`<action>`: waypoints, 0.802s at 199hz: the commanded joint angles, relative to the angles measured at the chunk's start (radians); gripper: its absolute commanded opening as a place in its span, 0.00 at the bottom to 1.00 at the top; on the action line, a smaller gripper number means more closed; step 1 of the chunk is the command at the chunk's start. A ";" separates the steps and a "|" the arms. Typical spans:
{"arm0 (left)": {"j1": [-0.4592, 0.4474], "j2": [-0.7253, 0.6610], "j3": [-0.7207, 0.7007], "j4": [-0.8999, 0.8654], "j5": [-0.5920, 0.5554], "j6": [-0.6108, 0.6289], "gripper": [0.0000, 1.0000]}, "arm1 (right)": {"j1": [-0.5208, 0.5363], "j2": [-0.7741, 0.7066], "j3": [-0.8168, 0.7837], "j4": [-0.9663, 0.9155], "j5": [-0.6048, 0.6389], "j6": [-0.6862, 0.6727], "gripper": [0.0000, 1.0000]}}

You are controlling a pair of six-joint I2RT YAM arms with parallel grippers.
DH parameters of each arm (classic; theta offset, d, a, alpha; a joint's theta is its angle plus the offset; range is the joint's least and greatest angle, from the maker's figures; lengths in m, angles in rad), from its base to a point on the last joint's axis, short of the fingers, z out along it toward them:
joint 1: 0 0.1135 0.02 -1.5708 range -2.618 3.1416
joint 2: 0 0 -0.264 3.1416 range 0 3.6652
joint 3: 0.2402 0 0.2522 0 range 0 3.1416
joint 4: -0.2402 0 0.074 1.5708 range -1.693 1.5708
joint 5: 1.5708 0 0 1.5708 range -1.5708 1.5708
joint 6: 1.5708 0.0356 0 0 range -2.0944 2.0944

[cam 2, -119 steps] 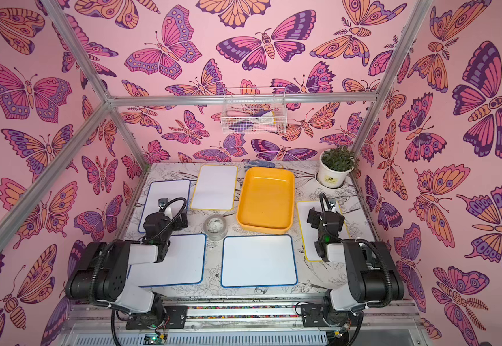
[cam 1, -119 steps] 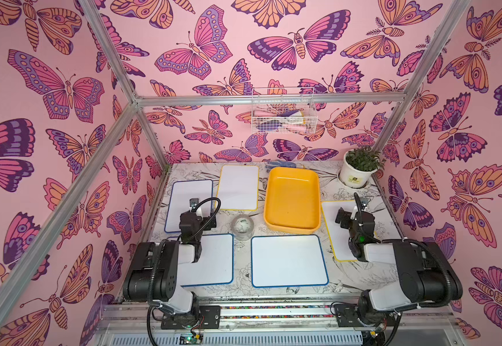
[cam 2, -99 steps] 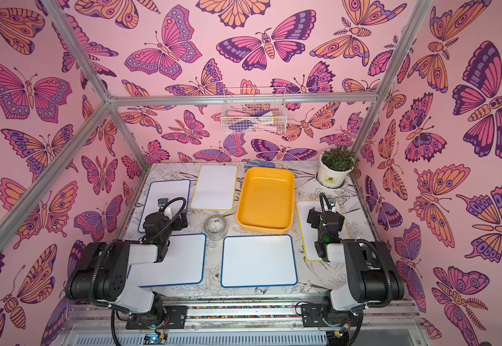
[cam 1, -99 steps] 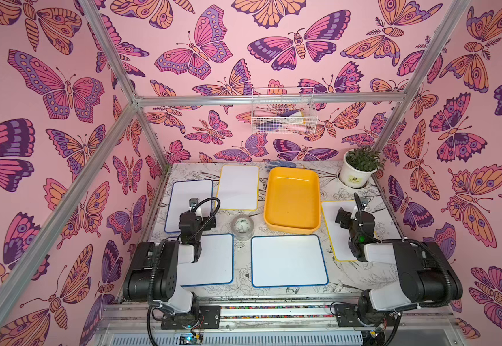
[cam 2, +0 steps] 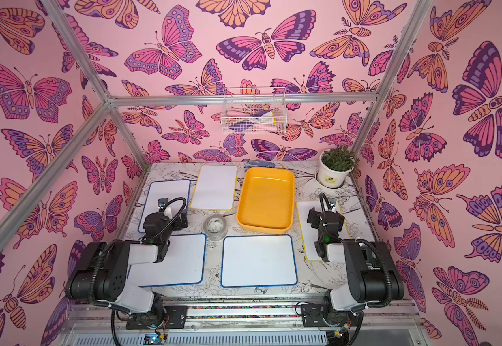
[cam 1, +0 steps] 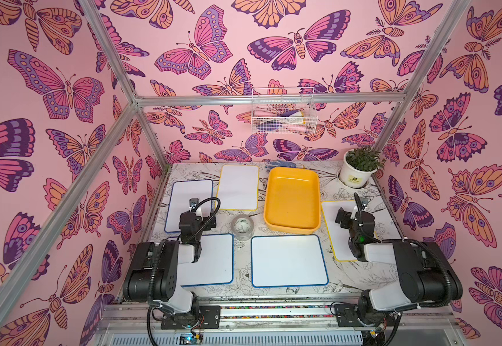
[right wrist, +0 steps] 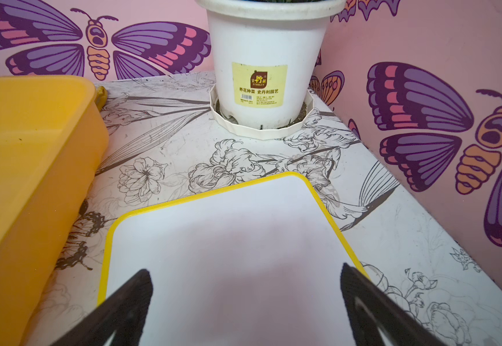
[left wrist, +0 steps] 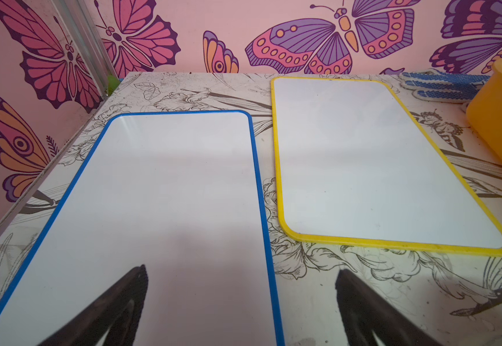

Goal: Put the whiteboard into the storage box
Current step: Move the distractor to the center of the board.

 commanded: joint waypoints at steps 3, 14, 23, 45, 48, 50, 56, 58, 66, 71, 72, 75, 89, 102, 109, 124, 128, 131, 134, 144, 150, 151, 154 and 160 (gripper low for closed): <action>0.006 0.010 -0.006 0.018 0.014 0.006 0.99 | 0.007 0.003 0.016 0.002 0.016 0.006 1.00; 0.006 0.010 -0.006 0.018 0.014 0.006 0.99 | 0.007 0.003 0.016 0.002 0.016 0.006 1.00; 0.006 0.010 -0.006 0.017 0.017 0.005 0.99 | 0.007 0.003 0.016 0.002 0.016 0.007 1.00; 0.007 0.011 -0.005 0.016 0.013 0.002 0.99 | 0.007 0.003 0.016 0.002 0.015 0.008 1.00; 0.006 0.010 -0.006 0.017 0.013 0.003 0.99 | 0.007 0.003 0.016 0.002 0.016 0.008 1.00; 0.006 0.010 -0.006 0.017 0.012 0.003 1.00 | 0.007 0.003 0.016 0.002 0.016 0.008 1.00; 0.006 0.009 -0.006 0.017 0.012 0.002 0.99 | 0.007 0.003 0.016 0.002 0.016 0.006 1.00; 0.006 0.009 -0.005 0.017 0.012 0.002 0.99 | 0.007 0.003 0.016 0.002 0.015 0.007 1.00; 0.006 0.010 -0.004 0.015 0.012 0.003 0.99 | 0.007 0.003 0.016 0.002 0.015 0.008 1.00; 0.006 0.010 -0.005 0.014 0.011 0.002 0.99 | 0.007 0.003 0.016 0.002 0.016 0.007 1.00; 0.006 0.010 -0.005 0.013 0.011 0.001 0.99 | 0.007 0.003 0.016 0.002 0.015 0.007 1.00; 0.005 0.010 -0.004 0.014 0.011 0.002 0.99 | 0.007 0.003 0.016 0.002 0.016 0.007 1.00; 0.005 0.010 -0.004 0.013 0.010 0.001 0.99 | 0.007 0.001 0.014 0.004 0.015 0.007 1.00; 0.000 0.010 -0.005 0.014 0.002 0.004 0.99 | 0.007 0.001 0.014 0.004 0.016 0.007 1.00; -0.002 0.010 -0.004 0.012 -0.001 0.004 0.99 | 0.007 0.001 0.014 0.004 0.015 0.007 1.00; -0.002 0.008 -0.003 0.010 -0.001 0.004 0.99 | 0.007 0.001 0.014 0.004 0.016 0.007 1.00; -0.002 0.008 -0.003 0.011 -0.002 0.005 0.99 | 0.007 0.002 0.014 0.004 0.016 0.007 1.00; -0.003 0.009 -0.005 0.011 -0.004 0.004 1.00 | 0.007 0.003 0.014 0.004 0.016 0.006 1.00; -0.003 0.008 -0.003 0.009 -0.004 0.004 1.00 | 0.007 0.003 0.014 0.004 0.016 0.005 0.99; -0.009 0.009 -0.004 0.010 -0.017 0.005 0.99 | 0.007 0.002 0.014 0.004 0.016 0.006 1.00; -0.012 0.009 -0.004 0.012 -0.023 0.007 0.99 | 0.007 0.000 0.014 0.004 0.016 0.005 1.00; -0.012 0.009 -0.005 0.013 -0.025 0.008 0.99 | 0.007 0.001 0.014 0.004 0.016 0.005 1.00; -0.014 0.009 -0.006 0.015 -0.028 0.008 0.99 | 0.007 0.001 0.014 0.005 0.016 0.006 1.00; -0.017 0.008 -0.006 0.015 -0.031 0.009 0.99 | 0.007 0.002 0.013 0.007 0.015 0.005 1.00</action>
